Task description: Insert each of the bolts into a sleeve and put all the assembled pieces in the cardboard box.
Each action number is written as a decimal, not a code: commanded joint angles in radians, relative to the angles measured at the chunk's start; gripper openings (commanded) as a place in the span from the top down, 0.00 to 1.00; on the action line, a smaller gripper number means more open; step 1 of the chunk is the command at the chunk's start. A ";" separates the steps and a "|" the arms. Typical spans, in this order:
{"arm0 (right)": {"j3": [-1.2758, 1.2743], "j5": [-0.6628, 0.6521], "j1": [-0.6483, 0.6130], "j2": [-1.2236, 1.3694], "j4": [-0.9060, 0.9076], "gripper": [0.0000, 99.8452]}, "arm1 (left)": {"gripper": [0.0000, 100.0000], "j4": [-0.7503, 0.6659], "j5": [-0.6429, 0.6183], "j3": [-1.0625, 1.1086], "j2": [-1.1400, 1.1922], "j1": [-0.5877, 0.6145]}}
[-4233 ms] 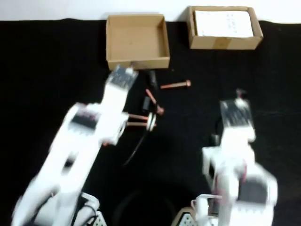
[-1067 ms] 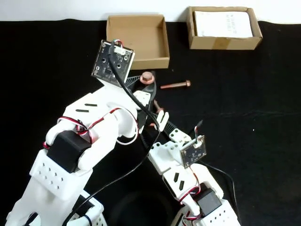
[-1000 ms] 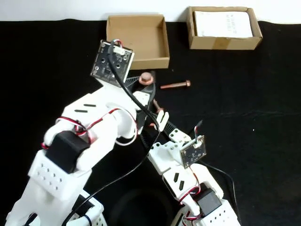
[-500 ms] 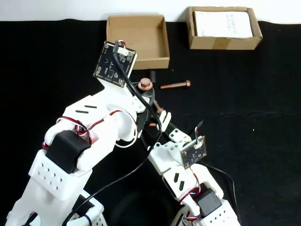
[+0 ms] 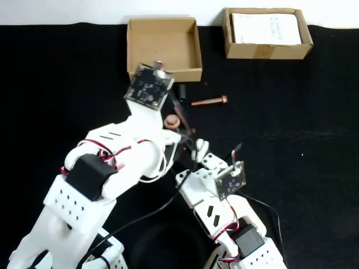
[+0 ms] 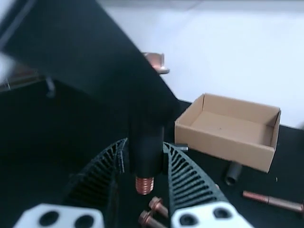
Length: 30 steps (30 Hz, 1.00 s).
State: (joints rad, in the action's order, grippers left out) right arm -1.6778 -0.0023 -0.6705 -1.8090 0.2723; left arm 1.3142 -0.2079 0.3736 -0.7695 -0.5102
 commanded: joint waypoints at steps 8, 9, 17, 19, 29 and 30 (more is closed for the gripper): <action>-0.124 0.003 0.027 -0.005 -0.018 0.99 | 0.75 0.226 0.000 -0.242 0.005 -0.005; -0.124 0.003 0.041 -0.005 -0.018 0.99 | 0.75 0.242 0.000 -0.268 0.007 -0.005; -0.079 0.003 0.157 -0.004 -0.082 0.99 | 0.79 0.305 0.002 -0.588 0.005 0.147; -0.044 0.002 0.182 -0.001 -0.137 0.99 | 0.85 0.304 0.002 -0.615 0.005 0.222; 0.314 0.002 0.280 0.565 -0.440 0.99 | 0.99 0.164 0.249 -0.262 -0.005 0.518; 0.372 0.002 0.292 0.661 -0.478 0.99 | 0.99 0.144 0.256 -0.206 -0.012 0.536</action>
State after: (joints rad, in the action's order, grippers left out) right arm -1.5075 -0.0023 -0.4235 -1.3886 -0.0852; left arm 1.5136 -0.0038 0.0422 -0.7695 -0.0269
